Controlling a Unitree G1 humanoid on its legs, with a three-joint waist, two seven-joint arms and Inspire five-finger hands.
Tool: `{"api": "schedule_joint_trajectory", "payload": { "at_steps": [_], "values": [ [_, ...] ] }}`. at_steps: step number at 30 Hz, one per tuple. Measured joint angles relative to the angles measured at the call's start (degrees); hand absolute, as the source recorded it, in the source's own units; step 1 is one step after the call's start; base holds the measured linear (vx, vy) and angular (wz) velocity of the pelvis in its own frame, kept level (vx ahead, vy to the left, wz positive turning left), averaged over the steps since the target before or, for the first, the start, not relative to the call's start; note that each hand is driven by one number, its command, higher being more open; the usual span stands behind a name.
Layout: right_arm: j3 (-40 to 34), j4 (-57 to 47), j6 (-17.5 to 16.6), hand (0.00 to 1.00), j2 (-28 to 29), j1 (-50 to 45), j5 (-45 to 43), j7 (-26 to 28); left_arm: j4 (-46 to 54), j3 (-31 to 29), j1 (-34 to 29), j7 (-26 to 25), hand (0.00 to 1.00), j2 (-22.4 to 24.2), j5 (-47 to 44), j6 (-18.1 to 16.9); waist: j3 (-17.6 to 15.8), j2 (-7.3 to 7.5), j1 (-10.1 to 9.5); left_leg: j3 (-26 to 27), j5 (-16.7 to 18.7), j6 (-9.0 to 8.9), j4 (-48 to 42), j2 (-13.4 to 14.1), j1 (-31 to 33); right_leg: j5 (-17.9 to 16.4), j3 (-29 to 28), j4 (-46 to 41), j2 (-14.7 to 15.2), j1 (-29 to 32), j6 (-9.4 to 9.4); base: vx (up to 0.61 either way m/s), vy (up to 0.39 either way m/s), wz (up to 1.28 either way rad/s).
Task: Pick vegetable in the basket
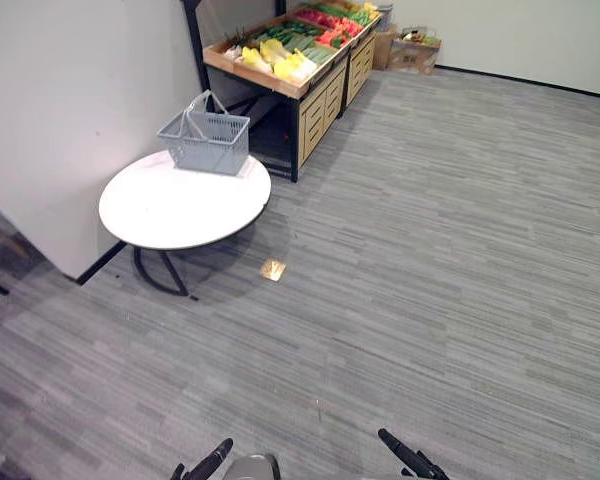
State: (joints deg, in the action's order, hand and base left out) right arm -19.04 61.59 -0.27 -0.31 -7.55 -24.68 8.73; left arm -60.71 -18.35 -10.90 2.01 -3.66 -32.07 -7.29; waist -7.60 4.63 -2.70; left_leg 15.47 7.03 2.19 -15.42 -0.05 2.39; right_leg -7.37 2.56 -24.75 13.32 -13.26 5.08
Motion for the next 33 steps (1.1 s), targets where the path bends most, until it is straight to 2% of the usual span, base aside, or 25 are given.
{"api": "schedule_joint_trajectory", "payload": {
  "at_steps": [1,2,4,5,6,8,9,10,12,14,15,16,17,18,19,21,22,23,25,26,27,29,31,32,33],
  "values": [
    [-0.1,0.0,0.1,1.0,0.0,0.0,0.0,0.0,-0.1,0.3,0.1,0.2,1.0,-0.2,0.0,-0.1,0.2,0.18,0.08,-0.1,0.1,0.19,0.9,-0.5,-0.9,0.7,0.0,-3.8,0.6,1.7,0.23,0.24,0.121,0.14],
    [-0.1,0.0,0.1,1.0,-0.5,0.0,-0.1,0.0,-0.4,1.4,0.1,0.5,1.0,-0.7,-0.2,-0.1,0.6,0.39,0.48,-0.7,1.1,0.24,2.1,-1.5,-2.6,3.9,0.0,-11.7,1.7,5.0,0.89,0.24,0.099,0.25],
    [-0.5,-0.1,0.5,1.0,-0.7,-0.1,-0.1,-0.6,-1.1,2.5,0.2,0.7,1.0,-1.1,-1.1,-0.4,0.8,0.19,1.15,-1.9,2.4,0.9,3.4,-2.5,-5.3,12.5,-0.1,-22.0,2.9,9.4,1.03,0.28,0.089,0.29],
    [-1.7,-0.3,0.4,1.0,-0.7,0.0,-0.1,-0.6,-1.8,2.5,0.4,0.7,1.0,-1.1,-1.2,-1.0,0.7,0.06,1.42,-2.4,3.4,1.19,3.8,-2.5,-7.3,12.0,0.1,-29.8,3.4,12.4,0.82,0.31,0.094,0.15],
    [-2.5,-0.4,0.7,1.0,-0.7,-0.1,-0.1,-0.6,-2.4,2.6,0.3,0.7,1.0,-1.1,-1.5,-1.2,0.5,-0.33,1.59,-3.1,4.1,1.27,4.5,-2.5,-9.7,7.1,1.2,-36.3,3.4,16.1,-0.12,0.26,0.077,0.18],
    [-4.9,-0.1,0.7,1.0,-0.7,-0.4,-0.2,-0.6,-2.7,3.9,0.1,0.9,1.0,-1.1,-2.5,-1.8,0.0,-0.95,2.92,-4.4,4.8,1.26,6.1,-2.0,-13.0,-0.6,4.3,-38.3,2.2,20.5,-1.41,0.27,0.033,0.3],
    [-6.7,0.1,1.9,1.0,-0.9,-0.7,-0.2,-0.6,-2.7,4.0,0.3,1.1,1.0,-0.7,-2.8,-1.9,-0.6,-1.66,3.3,-5.0,5.7,1.4,6.7,-1.4,-14.5,-3.4,6.0,-35.6,0.6,23.3,-1.57,0.22,-0.026,0.31],
    [-7.3,0.1,2.4,1.0,-0.8,-1.0,-0.2,-0.7,-2.7,3.9,0.6,1.2,1.0,-0.3,-3.0,-2.1,-0.9,-2.07,3.3,-5.2,6.2,1.14,7.0,-1.0,-15.4,-4.2,6.8,-33.6,-0.1,24.7,-1.73,0.21,-0.068,0.27],
    [-9.9,-1.0,3.8,1.0,0.3,-3.7,-3.3,-0.6,-1.6,2.8,1.1,1.7,1.0,1.9,-3.5,-2.2,-2.0,-4.04,3.49,-6.0,8.7,-0.68,7.3,1.5,-18.4,-4.4,10.6,-20.0,-2.4,28.9,-1.96,0.25,-0.102,0.22],
    [-10.2,-2.9,3.7,1.0,0.7,-4.6,-4.6,-0.2,-1.2,0.7,1.2,2.4,1.0,3.2,-3.6,-2.2,-1.9,-5.03,3.83,-6.0,10.7,-2.43,7.3,3.5,-19.6,-2.0,12.4,-5.8,-4.2,29.7,-1.55,0.35,-0.214,0.08],
    [-10.2,-2.9,3.7,1.0,1.1,-4.6,-4.6,-0.2,-0.1,-1.3,1.3,3.0,1.0,4.0,-3.6,-2.2,-1.8,-5.08,3.98,-6.2,12.9,-4.17,7.3,4.9,-20.8,3.3,12.0,5.9,-5.5,30.1,-1.74,0.37,-0.254,0.09],
    [-10.2,-2.8,3.6,1.0,1.1,-4.7,-4.6,-0.2,-0.1,-2.0,1.4,3.1,1.0,4.3,-3.6,-2.3,-2.1,-5.18,4.06,-6.4,13.8,-4.38,7.3,5.6,-21.5,7.4,12.2,6.4,-5.8,29.9,-1.22,0.61,-0.368,0.21],
    [-10.2,-2.8,3.2,1.0,0.6,-5.0,-4.6,-0.2,-0.5,-3.3,2.5,3.3,1.0,5.5,-3.6,-2.4,-2.4,-6.08,4.12,-6.7,14.9,-3.12,8.2,7.3,-23.3,9.7,13.7,4.4,-7.2,29.5,-3.28,0.36,-0.188,0.21],
    [-10.2,-2.9,2.7,1.0,0.4,-4.8,-4.5,-0.2,-0.6,-3.4,2.8,3.5,1.0,5.5,-3.5,-2.4,-2.8,-6.76,3.83,-6.6,13.9,-3.22,8.1,7.9,-23.9,7.1,14.1,1.9,-7.6,29.8,-4.01,0.75,-0.354,0.2],
    [-10.0,-2.8,2.0,1.0,0.7,-4.5,-4.4,-0.4,-0.2,-3.3,3.2,4.2,1.0,5.8,-3.3,-2.5,-3.2,-6.27,3.75,-6.6,11.4,-4.57,7.1,8.4,-24.7,2.9,14.3,-3.0,-7.2,30.4,-5.57,0.52,-0.23,0.08],
    [-9.5,-3.0,1.8,1.0,0.5,-4.6,-4.2,-0.7,-0.2,-3.3,3.5,4.2,1.0,5.8,-3.4,-2.4,-2.7,-6.17,3.8,-7.0,8.5,-4.63,2.1,9.7,-25.3,-3.4,14.8,-7.9,-7.2,28.7,-6.24,0.68,-0.312,0.12],
    [-9.3,-3.3,2.0,1.0,0.3,-4.5,-3.4,-0.7,0.2,-3.4,3.6,4.1,1.0,5.9,-3.4,-1.4,-2.2,-6.36,4.03,-8.0,7.2,-5.32,-5.5,10.9,-22.9,-6.1,15.6,-8.6,-7.4,26.9,-6.44,0.72,-0.311,0.19],
    [-9.2,-3.4,2.0,1.0,0.2,-4.5,-3.1,-0.7,0.6,-3.5,3.6,4.1,1.0,5.8,-3.3,-0.8,-2.0,-6.57,4.13,-8.7,5.8,-6.06,-10.2,11.7,-21.1,-7.2,15.9,-8.5,-7.7,25.7,-6.47,0.59,-0.246,0.21],
    [-9.0,-4.6,1.3,1.0,-0.1,-4.8,-1.7,-0.7,1.6,-5.7,3.3,4.6,1.0,6.4,-3.3,0.1,-1.4,-7.15,4.24,-11.5,-2.4,-10.14,-27.6,14.3,-13.1,-9.5,16.5,-6.8,-9.2,22.1,-6.74,0.54,-0.178,0.11],
    [-8.9,-4.7,0.9,1.0,-0.5,-4.5,-0.6,-0.8,3.4,-7.7,3.4,4.6,1.0,7.5,-3.3,0.0,-1.3,-7.95,4.05,-11.1,-4.4,-11.31,-42.1,17.6,-6.2,-10.3,16.8,-3.6,-11.2,17.7,-7.38,0.6,-0.123,0.03],
    [-8.8,-4.4,0.8,1.0,-0.7,-4.4,0.1,-1.0,4.2,-7.8,3.3,4.6,1.0,7.2,-3.3,0.0,-1.6,-7.71,3.74,-9.7,-2.6,-8.95,-48.6,19.1,-2.6,-10.2,16.7,0.3,-12.3,12.6,-7.37,0.5,-0.059,-0.02],
    [-8.3,-4.3,0.5,1.0,-0.2,-4.1,0.2,-1.0,5.2,-7.7,3.3,4.6,1.0,6.3,-3.3,0.1,-1.9,-6.39,2.96,-7.4,0.9,-6.5,-50.5,18.8,1.3,-9.7,16.1,5.6,-12.5,6.4,-6.71,0.47,-0.01,-0.16],
    [-6.9,-2.7,-0.8,1.0,-0.3,-1.2,-0.2,-0.6,5.8,-7.2,3.3,5.3,1.0,5.7,-3.0,-0.2,-2.4,-4.87,2.34,-4.0,6.3,-5.72,-44.8,16.9,6.1,-8.7,14.4,10.4,-11.6,1.2,-6.31,0.45,0.056,-0.49],
    [-6.6,-2.2,-1.2,1.0,-0.2,0.8,-0.2,-0.2,5.8,-6.6,3.3,5.6,1.0,5.6,-2.1,-0.2,-2.8,-4.19,1.62,-1.8,8.1,-5.12,-36.1,14.2,8.8,-8.5,13.0,12.0,-10.1,-1.1,-5.92,0.44,0.155,-0.68],
    [-6.2,-2.3,-1.8,1.0,-0.2,2.0,-0.4,0.5,5.7,-5.6,3.1,5.6,1.0,5.3,-1.0,-0.2,-2.9,-4.02,1.21,-1.2,7.2,-4.74,-24.1,11.2,11.2,-8.6,12.1,12.2,-8.9,-2.2,-5.72,0.43,0.182,-0.61]
  ]
}}
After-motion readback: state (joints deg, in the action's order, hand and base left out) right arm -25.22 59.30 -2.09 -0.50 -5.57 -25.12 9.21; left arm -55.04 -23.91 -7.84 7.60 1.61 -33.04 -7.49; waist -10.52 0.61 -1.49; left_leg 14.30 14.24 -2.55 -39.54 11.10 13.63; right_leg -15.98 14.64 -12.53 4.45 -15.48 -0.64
